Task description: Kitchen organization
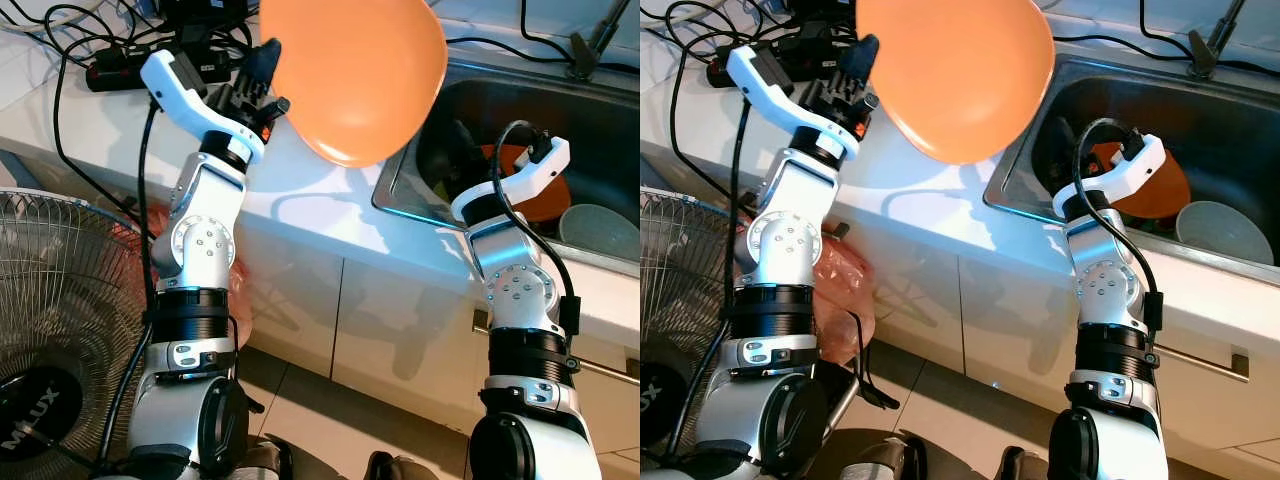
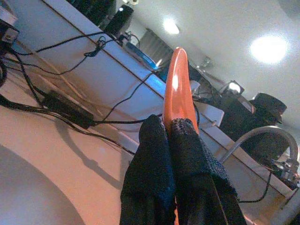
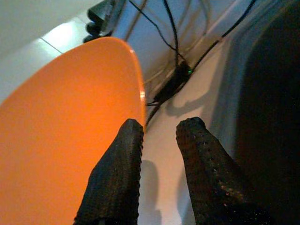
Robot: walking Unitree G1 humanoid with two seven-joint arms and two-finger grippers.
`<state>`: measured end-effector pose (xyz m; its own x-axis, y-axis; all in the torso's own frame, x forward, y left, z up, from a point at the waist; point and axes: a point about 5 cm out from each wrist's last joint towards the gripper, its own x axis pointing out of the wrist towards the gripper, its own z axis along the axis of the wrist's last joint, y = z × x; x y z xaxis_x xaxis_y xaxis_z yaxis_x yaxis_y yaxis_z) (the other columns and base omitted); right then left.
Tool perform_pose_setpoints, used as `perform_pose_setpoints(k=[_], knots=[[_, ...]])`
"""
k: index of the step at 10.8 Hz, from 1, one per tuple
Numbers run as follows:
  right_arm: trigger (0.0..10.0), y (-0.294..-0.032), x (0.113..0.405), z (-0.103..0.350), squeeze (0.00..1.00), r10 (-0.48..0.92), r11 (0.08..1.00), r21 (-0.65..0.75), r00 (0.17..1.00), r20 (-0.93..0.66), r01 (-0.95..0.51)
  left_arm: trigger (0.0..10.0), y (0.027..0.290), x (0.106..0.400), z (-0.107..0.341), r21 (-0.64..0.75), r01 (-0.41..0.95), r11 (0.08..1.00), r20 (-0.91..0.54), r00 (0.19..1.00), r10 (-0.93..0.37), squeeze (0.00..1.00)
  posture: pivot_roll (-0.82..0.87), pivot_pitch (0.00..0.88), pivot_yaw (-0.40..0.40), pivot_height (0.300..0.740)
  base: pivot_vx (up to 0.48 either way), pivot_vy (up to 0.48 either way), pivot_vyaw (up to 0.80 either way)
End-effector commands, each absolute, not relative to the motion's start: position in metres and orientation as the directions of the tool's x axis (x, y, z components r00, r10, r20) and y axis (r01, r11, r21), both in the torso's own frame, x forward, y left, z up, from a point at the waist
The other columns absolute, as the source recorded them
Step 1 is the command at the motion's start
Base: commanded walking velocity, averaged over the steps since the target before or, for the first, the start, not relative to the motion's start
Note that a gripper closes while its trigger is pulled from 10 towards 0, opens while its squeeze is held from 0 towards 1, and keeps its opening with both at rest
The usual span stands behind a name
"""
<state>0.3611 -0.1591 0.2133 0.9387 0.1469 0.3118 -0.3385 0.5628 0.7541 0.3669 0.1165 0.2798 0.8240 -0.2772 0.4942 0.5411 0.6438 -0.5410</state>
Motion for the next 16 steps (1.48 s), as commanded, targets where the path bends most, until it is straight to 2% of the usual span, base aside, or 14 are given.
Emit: perform_pose_setpoints(k=[1, 4, 9, 16], knots=[[10.0, -0.1585, 0.3577, 0.2201, 0.00, 0.166, 0.546, 0.745, 0.921, 0.351, -0.382, 10.0, 0.1115, 0.3635, 0.2884, -0.513, 0.592, 0.621, 0.537, 0.786, -0.306, 0.00, -0.02, 0.114, 0.058, 0.740, 0.000, 0.000, 0.00], [10.0, -0.1524, 0.3536, 0.2213, 0.00, 0.215, 0.521, 0.735, 0.900, 0.380, -0.435, 10.0, 0.1072, 0.3614, 0.2876, -0.514, 0.604, 0.609, 0.536, 0.781, -0.322, 0.00, -0.01, 0.113, 0.057, 0.740, 0.000, 0.000, 0.00], [10.0, -0.1503, 0.3534, 0.2196, 0.00, 0.238, 0.531, 0.724, 0.897, 0.372, -0.441, 10.0, 0.1045, 0.3605, 0.2898, -0.527, 0.614, 0.588, 0.541, 0.776, -0.325, 0.00, -0.01, 0.125, 0.049, 0.740, 0.000, 0.000, 0.00], [10.0, -0.1573, 0.3558, 0.2173, 0.00, 0.208, 0.562, 0.720, 0.912, 0.353, -0.407, 10.0, 0.1110, 0.3604, 0.2939, -0.521, 0.613, 0.594, 0.553, 0.773, -0.312, 0.00, 0.00, 0.133, 0.043, 0.740, 0.000, 0.000, 0.00]])
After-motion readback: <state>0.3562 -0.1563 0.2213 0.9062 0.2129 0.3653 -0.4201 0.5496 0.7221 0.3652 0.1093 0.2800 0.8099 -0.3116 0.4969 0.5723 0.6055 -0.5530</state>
